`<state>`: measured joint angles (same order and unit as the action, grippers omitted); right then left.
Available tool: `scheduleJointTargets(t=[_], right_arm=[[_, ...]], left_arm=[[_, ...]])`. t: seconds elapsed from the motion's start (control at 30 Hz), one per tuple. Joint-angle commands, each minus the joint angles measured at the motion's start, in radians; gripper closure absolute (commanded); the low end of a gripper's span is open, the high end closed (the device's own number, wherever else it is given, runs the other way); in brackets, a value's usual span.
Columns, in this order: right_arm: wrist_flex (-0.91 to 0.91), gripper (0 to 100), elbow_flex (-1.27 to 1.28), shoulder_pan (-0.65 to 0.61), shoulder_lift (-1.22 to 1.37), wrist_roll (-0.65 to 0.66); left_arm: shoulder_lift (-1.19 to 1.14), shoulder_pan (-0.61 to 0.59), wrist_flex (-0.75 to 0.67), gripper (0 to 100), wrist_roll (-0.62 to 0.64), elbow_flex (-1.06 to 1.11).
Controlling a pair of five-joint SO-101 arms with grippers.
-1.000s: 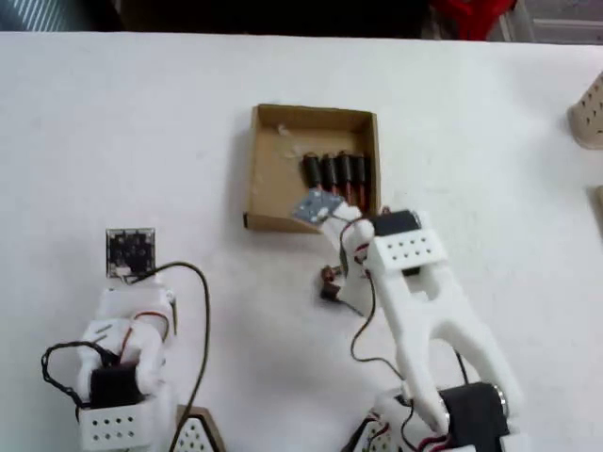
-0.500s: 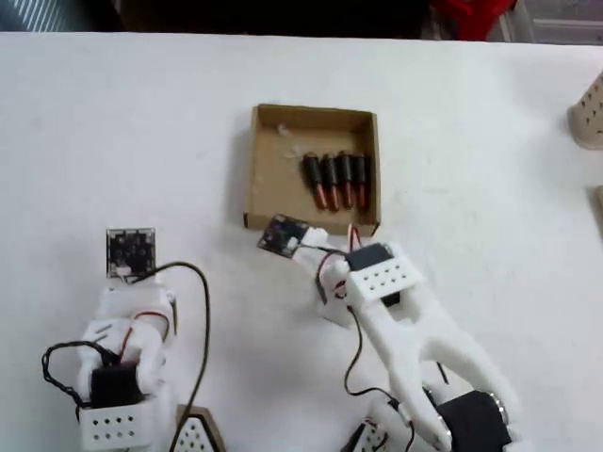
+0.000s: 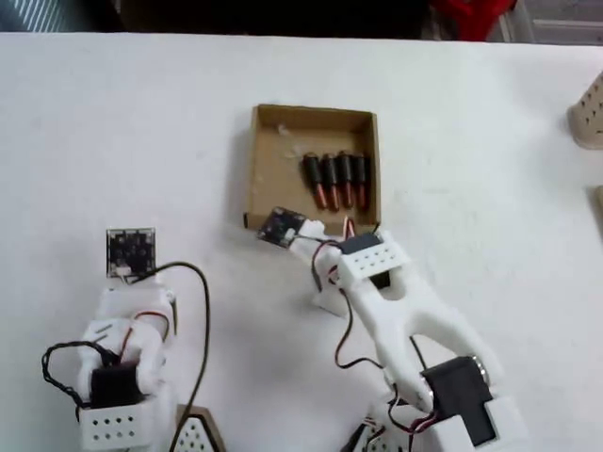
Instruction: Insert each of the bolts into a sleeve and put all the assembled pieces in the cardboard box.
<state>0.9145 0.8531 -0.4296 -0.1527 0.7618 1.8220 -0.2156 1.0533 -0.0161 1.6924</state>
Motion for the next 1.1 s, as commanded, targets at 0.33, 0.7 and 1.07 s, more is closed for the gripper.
scheduleJointTargets(t=[0.33,0.7,1.07], right_arm=[[0.071,98.1,-0.020,0.150,-0.099,-0.247],[0.120,98.0,0.066,0.384,-0.231,-0.347],[0.091,98.1,0.084,0.510,-0.228,-0.345]], left_arm=[[0.005,-0.013,-0.005,97,-0.009,0.002],[0.004,0.077,-0.150,98,0.126,0.002],[0.002,0.157,-0.181,98,0.130,-0.044]])
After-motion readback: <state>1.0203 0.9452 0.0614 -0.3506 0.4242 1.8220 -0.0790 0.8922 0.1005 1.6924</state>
